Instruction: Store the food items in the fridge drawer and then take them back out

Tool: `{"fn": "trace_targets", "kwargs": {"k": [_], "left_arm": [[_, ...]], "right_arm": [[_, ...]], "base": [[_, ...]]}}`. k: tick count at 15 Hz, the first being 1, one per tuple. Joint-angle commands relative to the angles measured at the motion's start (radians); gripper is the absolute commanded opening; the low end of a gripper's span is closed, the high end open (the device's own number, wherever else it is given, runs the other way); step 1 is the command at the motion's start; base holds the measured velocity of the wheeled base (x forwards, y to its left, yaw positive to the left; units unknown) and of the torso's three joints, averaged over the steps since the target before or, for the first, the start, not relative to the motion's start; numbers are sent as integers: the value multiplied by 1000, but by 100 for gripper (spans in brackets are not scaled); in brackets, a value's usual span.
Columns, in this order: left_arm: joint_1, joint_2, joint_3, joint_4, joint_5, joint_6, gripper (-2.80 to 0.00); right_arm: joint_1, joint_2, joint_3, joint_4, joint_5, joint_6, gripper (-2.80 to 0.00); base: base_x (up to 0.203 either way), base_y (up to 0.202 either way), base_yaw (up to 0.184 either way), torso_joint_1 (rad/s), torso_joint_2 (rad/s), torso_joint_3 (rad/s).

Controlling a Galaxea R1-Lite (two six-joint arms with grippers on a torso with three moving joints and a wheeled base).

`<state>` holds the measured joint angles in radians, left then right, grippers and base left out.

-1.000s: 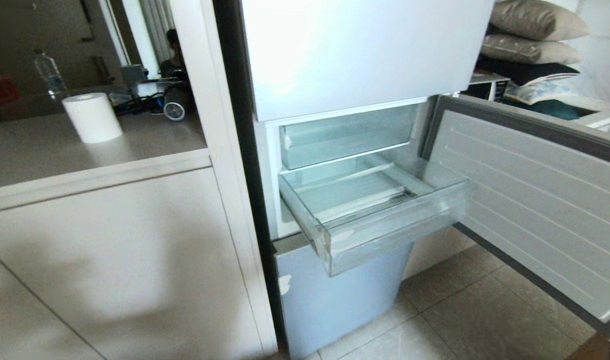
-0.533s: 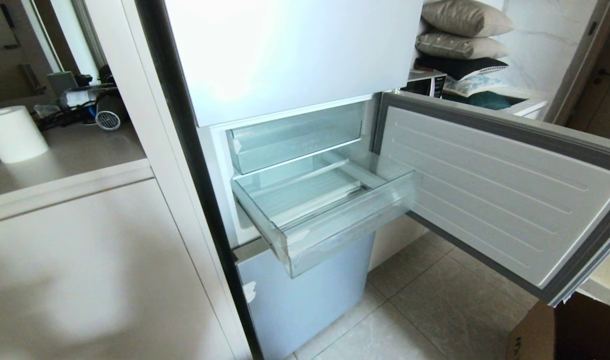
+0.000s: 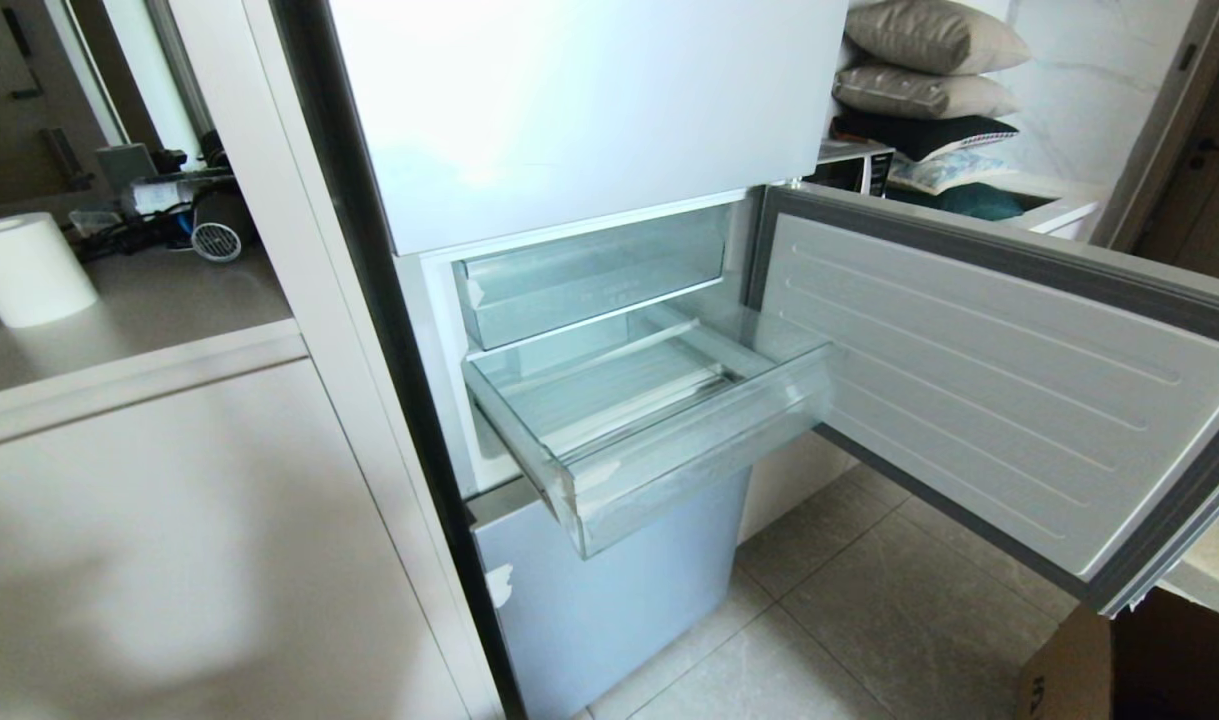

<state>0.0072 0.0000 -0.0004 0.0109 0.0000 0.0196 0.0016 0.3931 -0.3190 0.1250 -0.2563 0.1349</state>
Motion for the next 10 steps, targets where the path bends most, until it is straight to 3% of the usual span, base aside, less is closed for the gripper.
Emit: {"fn": "trace_targets", "kwargs": {"k": [1, 3, 5, 7, 10], "left_arm": [[0, 2, 0, 0, 0, 0, -280], [0, 2, 0, 0, 0, 0, -280], [0, 2, 0, 0, 0, 0, -280], [0, 2, -1, 0, 0, 0, -280], [0, 2, 0, 0, 0, 0, -280]], "right_arm": [[-7, 252, -72, 1, -90, 120, -280], [-50, 375, -112, -28, -131, 203, -280], [-173, 518, -135, -120, -140, 236, -280], [-347, 666, -143, -297, -122, 252, -280], [-661, 766, -160, -429, 28, 241, -280]], "base": [[0, 0, 0, 0, 0, 0], [0, 0, 0, 0, 0, 0], [0, 0, 0, 0, 0, 0], [0, 0, 0, 0, 0, 0], [0, 0, 0, 0, 0, 0]]}}
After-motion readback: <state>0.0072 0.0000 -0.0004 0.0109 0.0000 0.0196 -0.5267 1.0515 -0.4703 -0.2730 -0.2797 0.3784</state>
